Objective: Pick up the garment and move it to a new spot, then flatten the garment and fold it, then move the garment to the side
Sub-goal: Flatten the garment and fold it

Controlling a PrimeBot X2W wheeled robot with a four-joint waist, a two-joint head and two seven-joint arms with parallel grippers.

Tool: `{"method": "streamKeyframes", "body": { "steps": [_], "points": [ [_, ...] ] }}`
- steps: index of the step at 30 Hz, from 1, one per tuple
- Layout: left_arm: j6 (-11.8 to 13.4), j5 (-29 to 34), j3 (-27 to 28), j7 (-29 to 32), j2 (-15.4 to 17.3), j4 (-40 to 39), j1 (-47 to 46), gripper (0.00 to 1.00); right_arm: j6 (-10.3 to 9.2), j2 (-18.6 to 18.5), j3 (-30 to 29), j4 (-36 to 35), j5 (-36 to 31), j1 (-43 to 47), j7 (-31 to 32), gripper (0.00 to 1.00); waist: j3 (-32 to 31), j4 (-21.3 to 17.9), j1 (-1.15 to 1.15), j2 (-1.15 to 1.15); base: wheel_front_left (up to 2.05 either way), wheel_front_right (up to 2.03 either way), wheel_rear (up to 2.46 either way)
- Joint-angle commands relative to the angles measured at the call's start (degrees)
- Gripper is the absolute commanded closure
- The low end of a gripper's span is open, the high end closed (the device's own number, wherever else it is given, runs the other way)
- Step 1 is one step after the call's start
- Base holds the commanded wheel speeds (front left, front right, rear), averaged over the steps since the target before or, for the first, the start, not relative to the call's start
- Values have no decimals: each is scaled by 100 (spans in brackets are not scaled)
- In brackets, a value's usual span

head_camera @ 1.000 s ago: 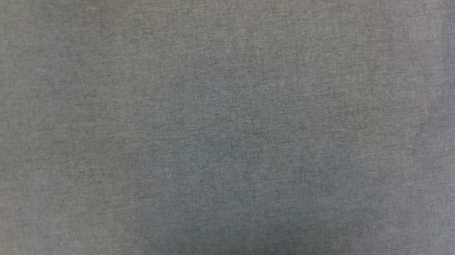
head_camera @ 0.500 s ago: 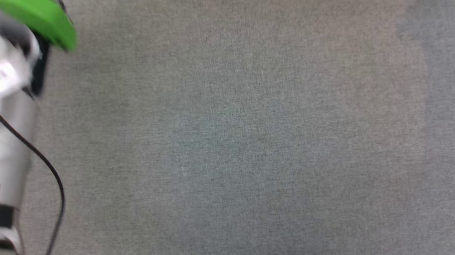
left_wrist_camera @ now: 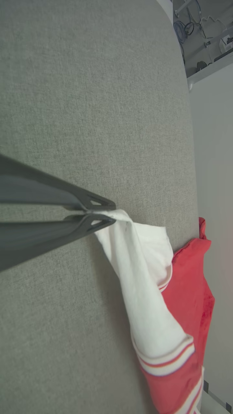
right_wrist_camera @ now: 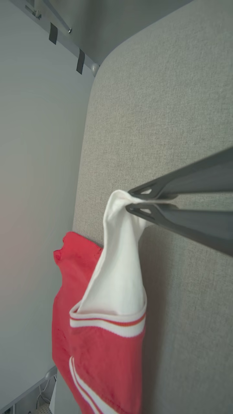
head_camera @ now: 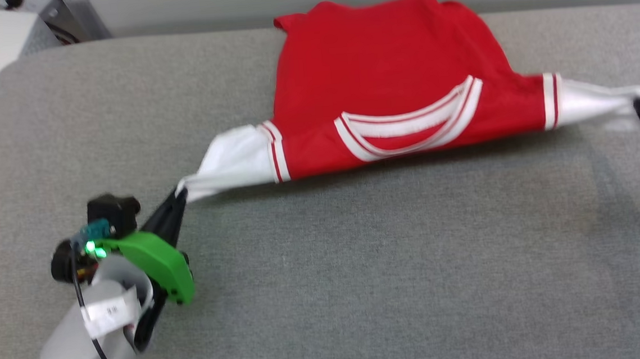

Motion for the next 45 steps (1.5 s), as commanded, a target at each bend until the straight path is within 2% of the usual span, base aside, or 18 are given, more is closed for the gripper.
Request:
{"method": "streamKeyframes", "body": {
  "steps": [1, 8, 14, 22, 27, 29, 31, 32, 33, 34, 38, 40, 45],
  "points": [
    [53, -64, 6, 39, 17, -62, 219, 100, -11, -145, -18, -165, 143, 300, 12, 100, -513, 131, 1, 0, 0, 0, 0],
    [277, -187, -88, 161, 119, -417, 1124, 100, -11, -564, -119, -961, 406, 1702, -20, 100, -868, 95, 1, 0, 0, 0, 0],
    [474, -282, -159, 238, 233, -716, 1854, 100, -11, -802, -90, -1437, -15, 2517, -53, 100, -1144, 52, 1, 0, 0, 0, 0],
    [736, -360, -195, 297, 514, -1286, 2673, 100, -11, -787, -497, -1878, -367, 3501, -4, 100, -1414, 119, 1, 0, 0, 0, 0],
    [873, -381, -248, 424, 760, -1760, 3139, 100, -11, -818, -781, -2475, -373, 4252, 200, 100, -1466, 156, 1, 0, 0, 0, 0],
    [976, -400, -303, 535, 851, -2135, 3384, 100, -11, -845, -870, -3021, -335, 4897, 508, 100, -1471, 179, 1, 0, 0, 0, 0],
    [1028, -389, -337, 580, 850, -2297, 3434, 100, -11, -845, -975, -3196, -271, 5120, 685, 100, -1477, 175, 1, 0, 0, 0, 0],
    [1044, -382, -358, 607, 846, -2372, 3442, 100, -11, -851, -1048, -3282, -264, 5201, 761, 64, -1478, 173, 1, 0, 0, 0, 0],
    [1047, -364, -384, 634, 849, -2423, 3438, 100, -11, -856, -1106, -3339, -261, 5251, 830, 24, -1479, 171, 1, 0, 0, 0, 0],
    [1051, -343, -413, 669, 854, -2477, 3426, 100, -11, -874, -1148, -3423, -258, 5294, 944, 0, -1478, 174, 1, 0, 0, 0, 0],
    [1081, -295, -506, 902, 896, -2750, 3349, 100, -11, -932, -1398, -3789, -182, 5276, 1284, 0, -1447, 202, 1, 0, 0, 0, 0],
    [1011, -268, -630, 1179, 974, -2975, 3291, 100, -11, -944, -1593, -3937, -112, 5214, 1465, 0, -1400, 254, 1, 0, 0, 0, 0],
    [1108, -356, -662, 1750, 1111, -3706, 3142, 100, -11, -887, -2119, -4343, 210, 4869, 2164, 0, -1081, 434, 1, 0, 0, 0, 0]
  ]
}}
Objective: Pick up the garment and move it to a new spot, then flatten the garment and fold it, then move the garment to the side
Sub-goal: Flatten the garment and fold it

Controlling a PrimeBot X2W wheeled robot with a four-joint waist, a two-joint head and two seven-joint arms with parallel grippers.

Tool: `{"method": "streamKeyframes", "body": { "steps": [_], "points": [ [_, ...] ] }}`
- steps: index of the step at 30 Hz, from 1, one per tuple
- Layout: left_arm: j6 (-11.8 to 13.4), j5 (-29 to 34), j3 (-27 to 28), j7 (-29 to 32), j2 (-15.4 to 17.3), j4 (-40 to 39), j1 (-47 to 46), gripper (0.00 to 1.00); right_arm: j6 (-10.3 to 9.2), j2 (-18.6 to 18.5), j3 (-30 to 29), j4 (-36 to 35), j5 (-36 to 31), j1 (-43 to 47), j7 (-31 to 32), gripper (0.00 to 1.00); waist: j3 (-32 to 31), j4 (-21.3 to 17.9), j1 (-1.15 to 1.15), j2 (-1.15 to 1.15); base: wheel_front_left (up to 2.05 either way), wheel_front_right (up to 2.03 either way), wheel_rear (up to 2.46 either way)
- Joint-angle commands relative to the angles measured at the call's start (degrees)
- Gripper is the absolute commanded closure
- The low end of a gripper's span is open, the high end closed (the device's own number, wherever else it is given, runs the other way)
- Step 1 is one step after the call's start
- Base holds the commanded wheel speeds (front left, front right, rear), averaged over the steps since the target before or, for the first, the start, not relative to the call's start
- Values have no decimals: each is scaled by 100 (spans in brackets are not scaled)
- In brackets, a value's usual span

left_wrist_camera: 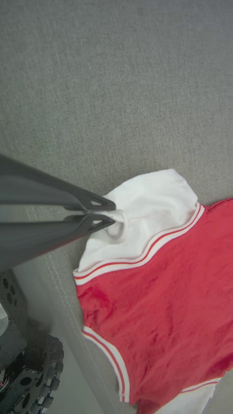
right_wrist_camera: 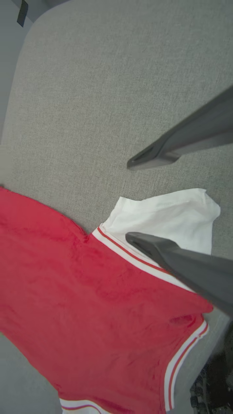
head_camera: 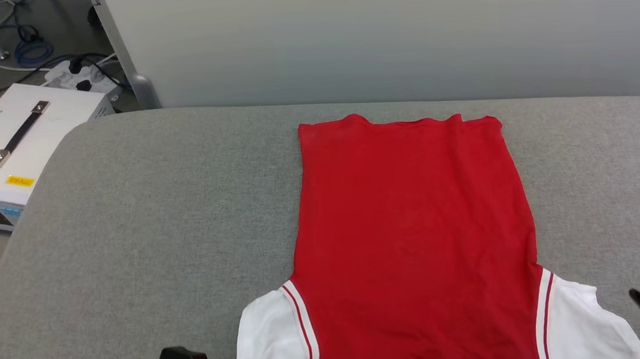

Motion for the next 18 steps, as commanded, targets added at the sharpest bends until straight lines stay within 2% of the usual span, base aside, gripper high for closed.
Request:
{"method": "streamKeyframes", "body": {
  "steps": [1, 9, 14, 18],
  "points": [
    [83, -29, 20, 156, 91, -244, -181, 100, -5, 22, -159, -161, 87, -296, 221, 0, 329, 180, 1, 0, 0, 0, 0],
    [413, -8, 61, 1043, 364, -1626, -557, 100, -5, 126, -654, -368, 291, -1790, 2084, 0, 1401, 651, 1, 0, 0, 0, 0],
    [522, 103, 79, 1353, 478, -2310, -787, 100, -5, 225, -812, -70, 107, -3048, 3308, 0, 2100, 982, 1, 0, 0, 0, 0],
    [606, 155, 101, 1434, 451, -2680, -905, 100, -5, 334, -887, 283, -207, -4074, 3996, 0, 2586, 1213, 1, 0, 0, 0, 0]
  ]
}}
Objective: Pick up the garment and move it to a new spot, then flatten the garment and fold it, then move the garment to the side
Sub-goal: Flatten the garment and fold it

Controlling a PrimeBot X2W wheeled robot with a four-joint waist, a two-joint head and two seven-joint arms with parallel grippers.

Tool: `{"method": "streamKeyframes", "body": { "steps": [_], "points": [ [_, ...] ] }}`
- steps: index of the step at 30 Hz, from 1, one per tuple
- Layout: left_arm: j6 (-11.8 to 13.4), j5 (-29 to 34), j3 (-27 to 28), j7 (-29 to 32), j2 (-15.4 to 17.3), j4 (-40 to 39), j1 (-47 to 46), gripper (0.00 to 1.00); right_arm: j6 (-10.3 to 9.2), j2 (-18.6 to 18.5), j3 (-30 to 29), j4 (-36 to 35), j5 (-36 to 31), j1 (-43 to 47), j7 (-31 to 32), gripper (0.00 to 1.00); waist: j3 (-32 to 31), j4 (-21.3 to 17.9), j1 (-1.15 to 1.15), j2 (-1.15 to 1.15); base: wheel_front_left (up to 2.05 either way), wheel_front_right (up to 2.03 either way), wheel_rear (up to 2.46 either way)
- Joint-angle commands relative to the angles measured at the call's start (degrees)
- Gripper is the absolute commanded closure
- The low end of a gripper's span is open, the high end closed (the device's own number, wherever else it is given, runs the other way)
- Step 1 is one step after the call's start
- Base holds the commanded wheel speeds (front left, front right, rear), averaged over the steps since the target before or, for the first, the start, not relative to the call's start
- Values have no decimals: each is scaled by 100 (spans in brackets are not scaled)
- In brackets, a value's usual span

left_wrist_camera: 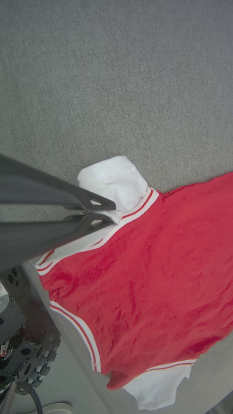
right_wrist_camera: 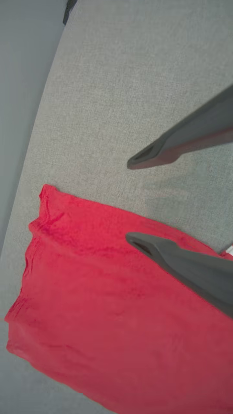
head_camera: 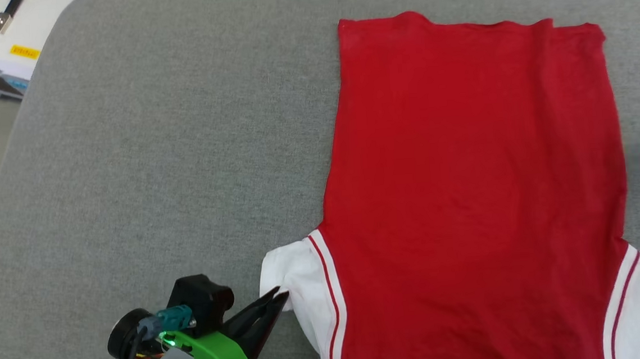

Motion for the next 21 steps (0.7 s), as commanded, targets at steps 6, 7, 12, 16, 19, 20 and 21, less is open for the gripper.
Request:
{"method": "streamKeyframes", "body": {
  "steps": [6, 7, 12, 16, 19, 20, 21],
  "points": [
    [60, 118, -42, 37, -100, -363, -206, 100, -5, 25, 60, 680, -729, -1418, 600, 0, 1407, 852, 0, 0, 0, 0, 0],
    [53, 133, -52, 31, -114, -381, -228, 100, -5, 25, 74, 783, -796, -1564, 636, 0, 1468, 884, 0, 0, 0, 0, 0],
    [1, 139, -96, 7, -193, -392, -308, 100, -5, 83, 82, 1374, -1058, -2243, 842, 0, 1715, 1031, 0, 0, 0, 0, 0],
    [-27, 109, -121, -26, -263, -345, -336, 100, -5, 52, 173, 1764, -1139, -2642, 874, 0, 1823, 1115, 0, 0, 0, 0, 0],
    [-48, 91, -147, -50, -308, -290, -345, 100, -5, 52, 330, 1979, -1181, -2792, 933, 0, 1858, 1149, 0, 0, 0, 0, 0],
    [-54, 89, -154, -56, -321, -276, -351, 100, -5, 50, 392, 2017, -1183, -2804, 949, 0, 1864, 1156, 0, 0, 0, 0, 0],
    [-65, 87, -161, -67, -337, -261, -362, 100, -5, 52, 462, 2063, -1169, -2804, 968, 0, 1869, 1165, 0, 0, 0, 0, 0]
  ]
}}
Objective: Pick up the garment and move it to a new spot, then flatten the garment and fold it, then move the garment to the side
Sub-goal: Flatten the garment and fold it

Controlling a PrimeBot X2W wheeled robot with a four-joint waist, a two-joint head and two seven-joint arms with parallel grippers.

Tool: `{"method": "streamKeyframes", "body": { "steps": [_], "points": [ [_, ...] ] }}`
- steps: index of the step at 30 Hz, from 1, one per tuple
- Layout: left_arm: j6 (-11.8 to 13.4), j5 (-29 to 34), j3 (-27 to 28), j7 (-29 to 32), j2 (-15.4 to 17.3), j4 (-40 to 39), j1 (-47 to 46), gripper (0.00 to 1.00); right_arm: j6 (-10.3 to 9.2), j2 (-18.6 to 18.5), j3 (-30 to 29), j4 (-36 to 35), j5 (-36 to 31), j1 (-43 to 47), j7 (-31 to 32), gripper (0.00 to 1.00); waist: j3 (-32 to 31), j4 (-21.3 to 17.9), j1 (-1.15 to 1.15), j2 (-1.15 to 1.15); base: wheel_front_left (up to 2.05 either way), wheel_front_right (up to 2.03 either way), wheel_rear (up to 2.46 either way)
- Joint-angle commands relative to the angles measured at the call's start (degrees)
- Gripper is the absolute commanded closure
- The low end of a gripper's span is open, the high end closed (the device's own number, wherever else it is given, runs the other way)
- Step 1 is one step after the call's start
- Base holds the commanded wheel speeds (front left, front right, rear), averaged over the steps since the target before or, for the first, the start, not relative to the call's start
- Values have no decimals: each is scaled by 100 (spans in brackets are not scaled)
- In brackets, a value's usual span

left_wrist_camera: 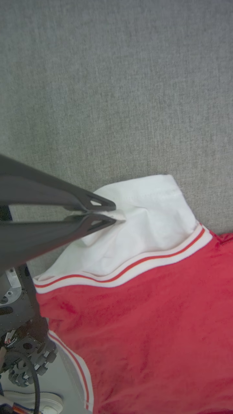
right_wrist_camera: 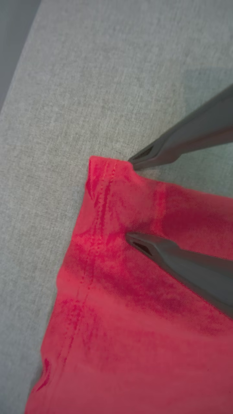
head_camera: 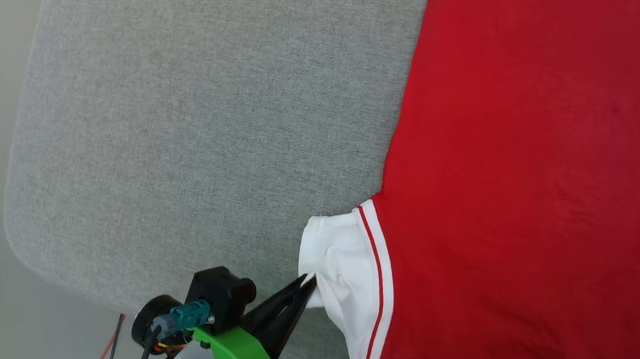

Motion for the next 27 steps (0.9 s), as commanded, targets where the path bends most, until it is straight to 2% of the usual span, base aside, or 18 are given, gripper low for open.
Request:
{"method": "streamKeyframes", "body": {
  "steps": [1, 5, 6, 7, 8, 17, 27],
  "points": [
    [-51, 35, 4, -71, -71, 15, -126, 100, -4, 19, 124, 105, -14, -11, 55, 0, 124, 132, -1, 0, 0, 0, 0],
    [-57, 57, 66, -173, -95, 40, -192, 100, -4, -23, 380, 154, 46, 149, 150, 0, 122, 152, -1, 0, 0, 0, 0],
    [-61, 50, 76, -182, -95, 44, -201, 100, -4, -20, 393, 181, 82, 184, 179, 5, 119, 158, -1, 0, 0, 0, 0],
    [-66, 48, 80, -187, -93, 49, -207, 100, -4, -30, 418, 197, 99, 220, 218, 69, 113, 164, -1, 0, 0, 0, 0],
    [-71, 47, 80, -189, -89, 55, -212, 100, -4, -55, 456, 205, 115, 272, 277, 100, 105, 169, -1, 0, 0, 0, 0],
    [-75, 17, 84, -222, -90, 134, -210, 100, -4, -208, 525, 216, 140, 481, 160, 100, -79, 152, -1, 0, 0, 0, 0],
    [-8, 81, 86, -161, -10, 222, -224, 100, -4, -161, 589, 516, 288, 1242, -343, 100, -934, -202, -1, 0, 0, 0, 0]
  ]
}}
